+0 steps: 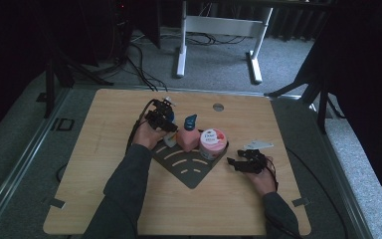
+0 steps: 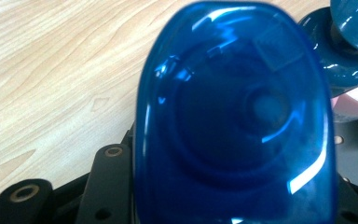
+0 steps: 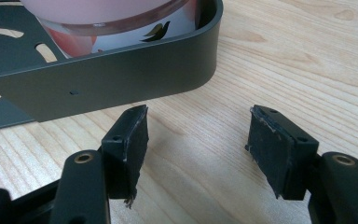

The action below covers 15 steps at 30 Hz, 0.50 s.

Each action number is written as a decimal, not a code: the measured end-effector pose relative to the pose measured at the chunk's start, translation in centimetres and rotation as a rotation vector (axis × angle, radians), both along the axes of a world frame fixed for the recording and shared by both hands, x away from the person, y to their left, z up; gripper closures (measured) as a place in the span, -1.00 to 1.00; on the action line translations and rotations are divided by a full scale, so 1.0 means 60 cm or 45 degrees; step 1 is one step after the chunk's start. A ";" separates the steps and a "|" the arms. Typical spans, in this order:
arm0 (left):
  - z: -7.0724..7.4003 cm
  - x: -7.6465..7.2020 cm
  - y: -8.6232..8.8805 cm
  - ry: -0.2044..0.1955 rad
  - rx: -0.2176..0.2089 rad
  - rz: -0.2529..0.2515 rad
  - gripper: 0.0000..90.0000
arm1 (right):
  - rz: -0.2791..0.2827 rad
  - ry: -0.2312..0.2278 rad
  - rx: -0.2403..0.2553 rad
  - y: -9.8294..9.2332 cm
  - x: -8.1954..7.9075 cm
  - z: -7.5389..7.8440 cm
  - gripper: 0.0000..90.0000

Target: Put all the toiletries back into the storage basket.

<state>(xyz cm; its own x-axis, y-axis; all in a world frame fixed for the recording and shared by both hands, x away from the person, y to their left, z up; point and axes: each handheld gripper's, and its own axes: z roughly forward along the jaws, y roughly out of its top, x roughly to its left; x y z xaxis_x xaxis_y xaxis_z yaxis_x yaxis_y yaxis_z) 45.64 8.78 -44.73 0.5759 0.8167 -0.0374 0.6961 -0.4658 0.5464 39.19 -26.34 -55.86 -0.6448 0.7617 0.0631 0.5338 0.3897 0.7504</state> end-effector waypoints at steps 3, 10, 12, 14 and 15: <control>-0.002 0.002 -0.002 -0.010 -0.007 0.000 0.21 | 0.000 0.000 0.000 0.000 0.000 0.000 -0.17; -0.005 0.004 -0.005 -0.027 -0.017 0.002 0.21 | 0.000 0.001 0.001 0.000 0.000 0.000 -0.17; -0.005 0.004 -0.003 -0.026 -0.026 0.001 0.20 | -0.001 0.000 -0.001 0.000 0.000 0.000 -0.17; -0.006 0.004 -0.003 -0.022 -0.031 0.003 0.20 | -0.001 -0.001 -0.003 0.000 0.000 0.000 -0.17; -0.006 0.004 -0.003 -0.023 -0.031 0.005 0.20 | -0.001 -0.001 -0.004 0.000 0.000 0.000 -0.17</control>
<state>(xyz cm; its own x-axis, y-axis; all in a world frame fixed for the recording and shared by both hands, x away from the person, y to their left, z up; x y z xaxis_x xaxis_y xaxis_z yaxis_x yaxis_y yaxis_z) 45.89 8.59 -45.07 0.5738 0.8177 -0.0470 0.6876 -0.4497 0.5701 39.18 -26.31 -55.86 -0.6444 0.7623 0.0605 0.5334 0.3915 0.7498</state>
